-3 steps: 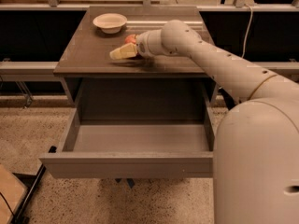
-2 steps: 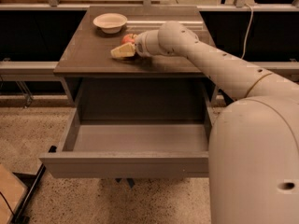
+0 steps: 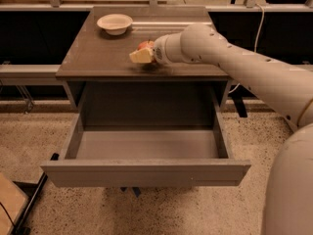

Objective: Place apple into top drawer

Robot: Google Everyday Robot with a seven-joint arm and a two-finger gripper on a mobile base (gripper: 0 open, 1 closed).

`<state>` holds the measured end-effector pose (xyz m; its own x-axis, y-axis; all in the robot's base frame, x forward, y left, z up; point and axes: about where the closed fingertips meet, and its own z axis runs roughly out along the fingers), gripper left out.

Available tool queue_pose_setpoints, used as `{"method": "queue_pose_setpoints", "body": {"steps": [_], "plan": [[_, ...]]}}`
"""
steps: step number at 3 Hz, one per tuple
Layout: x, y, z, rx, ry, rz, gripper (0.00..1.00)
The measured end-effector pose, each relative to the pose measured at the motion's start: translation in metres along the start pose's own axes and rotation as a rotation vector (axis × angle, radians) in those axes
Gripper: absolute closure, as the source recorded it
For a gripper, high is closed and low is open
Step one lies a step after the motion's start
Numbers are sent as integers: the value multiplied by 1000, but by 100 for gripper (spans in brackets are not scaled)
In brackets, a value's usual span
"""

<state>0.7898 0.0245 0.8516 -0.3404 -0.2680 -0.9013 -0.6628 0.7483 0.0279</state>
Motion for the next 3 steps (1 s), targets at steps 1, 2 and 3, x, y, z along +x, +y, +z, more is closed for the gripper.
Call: {"method": "queue_pose_setpoints", "body": {"steps": [1,2,3], "plan": [[5,26,-52,-63,30,-23,96],[30,69,-104,-195,72,-76,100],[60,108,-152,-347,74,-119,100]]}}
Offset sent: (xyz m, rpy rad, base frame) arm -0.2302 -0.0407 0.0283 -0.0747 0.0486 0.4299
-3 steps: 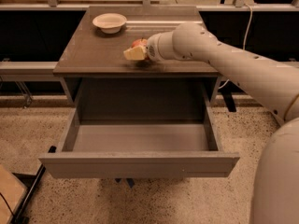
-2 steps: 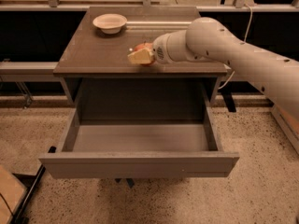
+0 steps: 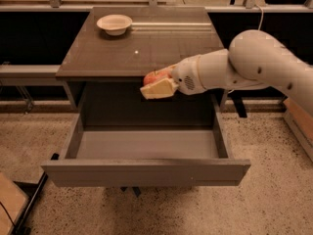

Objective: Place apple into top drawer

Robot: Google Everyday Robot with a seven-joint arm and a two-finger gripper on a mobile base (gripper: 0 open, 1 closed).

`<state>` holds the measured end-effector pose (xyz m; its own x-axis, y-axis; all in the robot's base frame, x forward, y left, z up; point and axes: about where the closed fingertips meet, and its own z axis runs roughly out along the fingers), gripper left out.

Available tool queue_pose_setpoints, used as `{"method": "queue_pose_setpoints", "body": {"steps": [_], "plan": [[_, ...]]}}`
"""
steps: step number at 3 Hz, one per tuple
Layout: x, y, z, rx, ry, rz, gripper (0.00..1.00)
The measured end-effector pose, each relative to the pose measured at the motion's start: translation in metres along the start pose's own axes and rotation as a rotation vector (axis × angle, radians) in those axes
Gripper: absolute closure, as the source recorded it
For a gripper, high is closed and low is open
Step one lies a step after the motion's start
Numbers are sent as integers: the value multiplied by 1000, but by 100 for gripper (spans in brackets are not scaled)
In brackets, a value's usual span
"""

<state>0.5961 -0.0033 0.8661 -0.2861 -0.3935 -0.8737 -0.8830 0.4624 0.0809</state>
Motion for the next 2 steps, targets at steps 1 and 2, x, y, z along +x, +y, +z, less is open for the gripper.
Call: {"method": "queue_pose_setpoints", "body": {"steps": [1,2], "plan": [[7,8,-13,-20,0,-37,100],[4,4,11,-40,28,-90,100]]}}
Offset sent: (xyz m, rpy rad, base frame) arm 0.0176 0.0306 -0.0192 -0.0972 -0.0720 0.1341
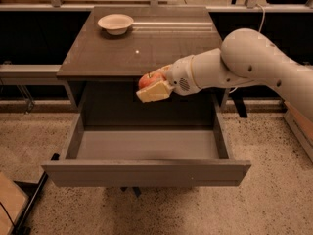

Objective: Place apple into top drawer

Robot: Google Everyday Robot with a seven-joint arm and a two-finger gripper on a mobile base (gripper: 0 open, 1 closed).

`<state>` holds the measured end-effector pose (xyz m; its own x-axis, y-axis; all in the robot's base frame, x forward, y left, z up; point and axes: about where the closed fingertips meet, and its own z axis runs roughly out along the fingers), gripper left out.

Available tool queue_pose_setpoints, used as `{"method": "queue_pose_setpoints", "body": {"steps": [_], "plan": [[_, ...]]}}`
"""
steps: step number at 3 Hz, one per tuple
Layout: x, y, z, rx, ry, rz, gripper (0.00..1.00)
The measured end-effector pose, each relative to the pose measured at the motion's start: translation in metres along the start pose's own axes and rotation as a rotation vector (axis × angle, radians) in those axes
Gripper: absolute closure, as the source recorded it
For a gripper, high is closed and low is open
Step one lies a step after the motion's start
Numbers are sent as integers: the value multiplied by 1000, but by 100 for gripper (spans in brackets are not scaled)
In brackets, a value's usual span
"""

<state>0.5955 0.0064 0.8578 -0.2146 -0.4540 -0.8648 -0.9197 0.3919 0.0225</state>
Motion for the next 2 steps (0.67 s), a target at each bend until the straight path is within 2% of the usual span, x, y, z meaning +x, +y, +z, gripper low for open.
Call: {"method": "queue_pose_setpoints", "body": {"steps": [1,2], "plan": [[31,2,43,-49,42,-33,100],[74,1,79,-71,70,-30,100]]}}
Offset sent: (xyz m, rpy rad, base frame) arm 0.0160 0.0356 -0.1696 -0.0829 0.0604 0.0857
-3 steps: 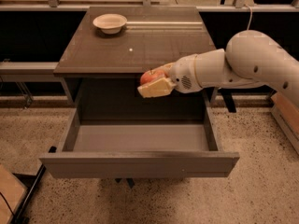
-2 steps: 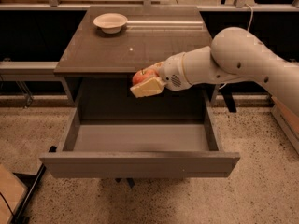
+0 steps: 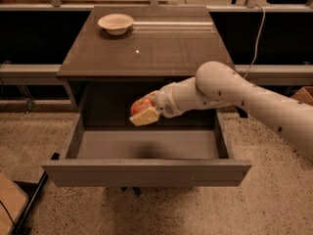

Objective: Place apple into top drawer

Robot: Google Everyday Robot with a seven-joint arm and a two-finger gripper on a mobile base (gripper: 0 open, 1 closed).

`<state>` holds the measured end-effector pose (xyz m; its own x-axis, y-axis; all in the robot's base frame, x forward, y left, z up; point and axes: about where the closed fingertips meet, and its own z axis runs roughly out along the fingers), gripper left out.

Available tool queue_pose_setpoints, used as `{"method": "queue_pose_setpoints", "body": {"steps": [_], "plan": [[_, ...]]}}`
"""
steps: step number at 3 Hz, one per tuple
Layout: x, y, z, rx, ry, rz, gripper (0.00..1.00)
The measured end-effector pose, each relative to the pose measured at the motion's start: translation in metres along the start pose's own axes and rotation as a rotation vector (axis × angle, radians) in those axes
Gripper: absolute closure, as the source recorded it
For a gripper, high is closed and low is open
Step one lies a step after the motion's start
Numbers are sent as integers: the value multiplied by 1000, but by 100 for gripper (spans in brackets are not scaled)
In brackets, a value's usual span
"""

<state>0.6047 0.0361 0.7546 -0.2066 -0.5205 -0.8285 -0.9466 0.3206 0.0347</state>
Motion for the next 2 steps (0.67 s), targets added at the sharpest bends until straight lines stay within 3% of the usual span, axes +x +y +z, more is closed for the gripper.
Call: {"method": "queue_pose_setpoints", "body": {"steps": [1,2], "plan": [[32,-8,34,-5,-11,24,100],[66,-12,66,-24,-14,78,81]]}}
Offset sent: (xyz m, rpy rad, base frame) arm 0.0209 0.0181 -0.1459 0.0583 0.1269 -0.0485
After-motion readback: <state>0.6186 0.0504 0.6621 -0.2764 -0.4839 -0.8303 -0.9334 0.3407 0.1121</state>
